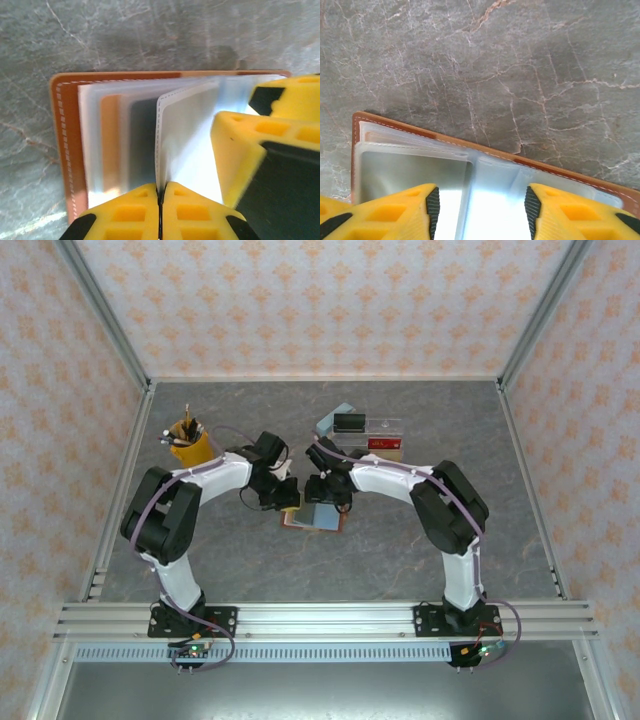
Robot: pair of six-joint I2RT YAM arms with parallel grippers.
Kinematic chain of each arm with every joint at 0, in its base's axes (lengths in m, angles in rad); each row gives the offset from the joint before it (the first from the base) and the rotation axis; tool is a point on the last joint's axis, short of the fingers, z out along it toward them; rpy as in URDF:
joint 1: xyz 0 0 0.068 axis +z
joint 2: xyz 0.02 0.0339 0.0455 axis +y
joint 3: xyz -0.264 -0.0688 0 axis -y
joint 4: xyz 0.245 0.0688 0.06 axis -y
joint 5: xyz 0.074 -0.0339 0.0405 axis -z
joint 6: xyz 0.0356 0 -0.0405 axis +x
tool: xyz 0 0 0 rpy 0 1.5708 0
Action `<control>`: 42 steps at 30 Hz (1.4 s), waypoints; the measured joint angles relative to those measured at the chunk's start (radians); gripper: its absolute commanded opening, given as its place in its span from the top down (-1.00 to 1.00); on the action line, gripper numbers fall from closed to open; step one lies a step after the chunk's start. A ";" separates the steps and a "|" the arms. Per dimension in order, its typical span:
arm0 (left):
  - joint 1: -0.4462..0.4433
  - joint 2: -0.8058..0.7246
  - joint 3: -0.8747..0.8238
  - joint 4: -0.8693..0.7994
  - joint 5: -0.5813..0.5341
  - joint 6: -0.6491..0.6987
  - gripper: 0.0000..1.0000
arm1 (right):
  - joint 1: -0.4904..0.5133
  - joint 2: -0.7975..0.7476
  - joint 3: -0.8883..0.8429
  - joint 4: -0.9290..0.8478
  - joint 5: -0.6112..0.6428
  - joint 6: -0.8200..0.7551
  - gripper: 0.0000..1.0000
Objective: Take the credit cards out of the card holder
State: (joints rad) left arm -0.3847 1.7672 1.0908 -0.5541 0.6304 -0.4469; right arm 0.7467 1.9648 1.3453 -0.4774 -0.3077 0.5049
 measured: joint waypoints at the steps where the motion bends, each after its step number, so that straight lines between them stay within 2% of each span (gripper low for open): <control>1: 0.000 -0.019 -0.003 -0.006 -0.013 -0.002 0.85 | -0.002 -0.007 0.000 0.001 -0.001 0.004 -0.11; 6: 0.014 -0.092 -0.043 -0.026 -0.076 -0.027 0.83 | -0.014 -0.067 0.000 0.040 0.000 0.029 -0.22; 9: 0.020 -0.108 -0.065 -0.029 -0.090 -0.048 0.65 | -0.016 -0.118 -0.001 0.063 0.011 0.038 -0.28; 13: 0.018 -0.111 -0.097 -0.004 -0.066 -0.098 0.31 | -0.019 -0.203 -0.032 0.084 0.041 0.041 -0.32; 17: -0.001 -0.111 -0.107 0.053 -0.009 -0.146 0.18 | -0.031 -0.274 -0.083 0.085 0.073 0.045 -0.33; 26: -0.056 -0.107 -0.088 0.171 0.074 -0.208 0.12 | -0.041 -0.372 -0.175 0.082 0.148 0.054 -0.33; 35: -0.080 -0.028 -0.024 0.246 0.121 -0.240 0.08 | -0.041 -0.447 -0.224 0.081 0.212 0.071 -0.32; 39: -0.086 -0.022 -0.015 0.252 0.111 -0.260 0.09 | -0.041 -0.447 -0.224 0.081 0.219 0.070 -0.24; 42: -0.073 -0.030 -0.009 0.237 0.079 -0.268 0.16 | -0.041 -0.428 -0.221 0.081 0.212 0.064 -0.06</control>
State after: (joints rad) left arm -0.4576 1.7374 1.0821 -0.3172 0.7094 -0.7147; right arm 0.7059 1.5372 1.1240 -0.3962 -0.0956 0.5686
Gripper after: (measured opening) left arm 0.443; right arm 0.578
